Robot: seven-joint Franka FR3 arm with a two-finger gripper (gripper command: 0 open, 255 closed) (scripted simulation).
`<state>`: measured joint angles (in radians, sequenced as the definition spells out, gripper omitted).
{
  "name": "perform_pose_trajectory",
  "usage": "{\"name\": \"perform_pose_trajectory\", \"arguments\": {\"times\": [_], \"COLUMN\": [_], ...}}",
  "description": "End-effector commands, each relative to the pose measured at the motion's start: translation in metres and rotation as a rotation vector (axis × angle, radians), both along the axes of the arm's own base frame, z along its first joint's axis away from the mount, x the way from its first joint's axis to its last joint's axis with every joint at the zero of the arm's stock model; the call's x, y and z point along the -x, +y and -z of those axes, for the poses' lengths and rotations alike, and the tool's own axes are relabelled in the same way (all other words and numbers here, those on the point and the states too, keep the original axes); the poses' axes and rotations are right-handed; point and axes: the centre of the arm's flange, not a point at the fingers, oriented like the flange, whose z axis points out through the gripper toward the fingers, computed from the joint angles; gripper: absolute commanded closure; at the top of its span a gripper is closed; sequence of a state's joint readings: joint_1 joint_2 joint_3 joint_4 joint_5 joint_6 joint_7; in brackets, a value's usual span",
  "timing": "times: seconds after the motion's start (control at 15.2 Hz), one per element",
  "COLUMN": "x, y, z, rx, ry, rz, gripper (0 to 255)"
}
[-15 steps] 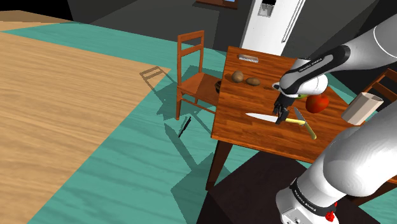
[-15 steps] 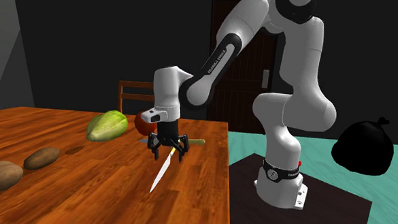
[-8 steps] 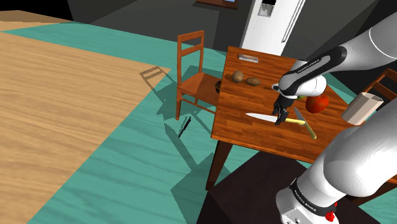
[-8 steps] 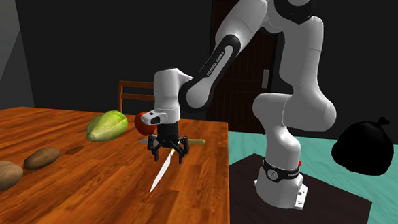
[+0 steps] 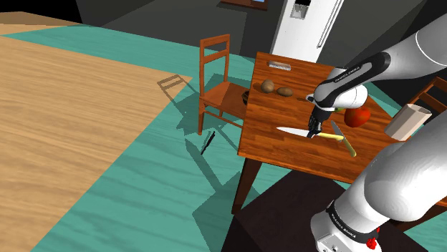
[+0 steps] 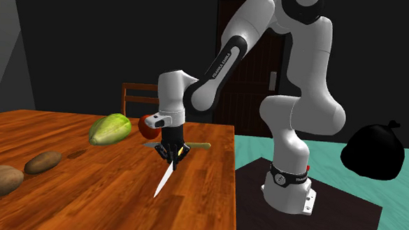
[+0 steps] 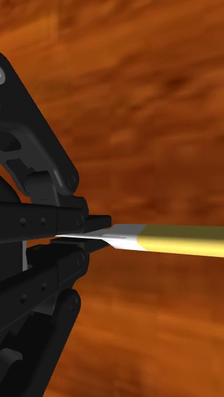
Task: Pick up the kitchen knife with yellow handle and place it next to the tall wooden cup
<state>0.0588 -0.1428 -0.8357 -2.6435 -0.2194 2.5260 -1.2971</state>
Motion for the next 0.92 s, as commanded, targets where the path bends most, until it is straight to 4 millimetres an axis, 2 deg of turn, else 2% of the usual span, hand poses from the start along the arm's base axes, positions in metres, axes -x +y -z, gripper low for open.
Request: {"name": "perform_pose_trajectory", "arguments": {"times": [0.0, 0.13, 0.86], "x": [0.000, 0.000, 0.000], "y": [0.000, 0.000, 0.000], "z": [0.000, 0.000, -0.058], "rx": [0.000, 0.000, 0.000], "ry": [0.000, 0.000, 0.000], "rz": [0.000, 0.000, 0.000], "gripper": [255, 255, 255]}}
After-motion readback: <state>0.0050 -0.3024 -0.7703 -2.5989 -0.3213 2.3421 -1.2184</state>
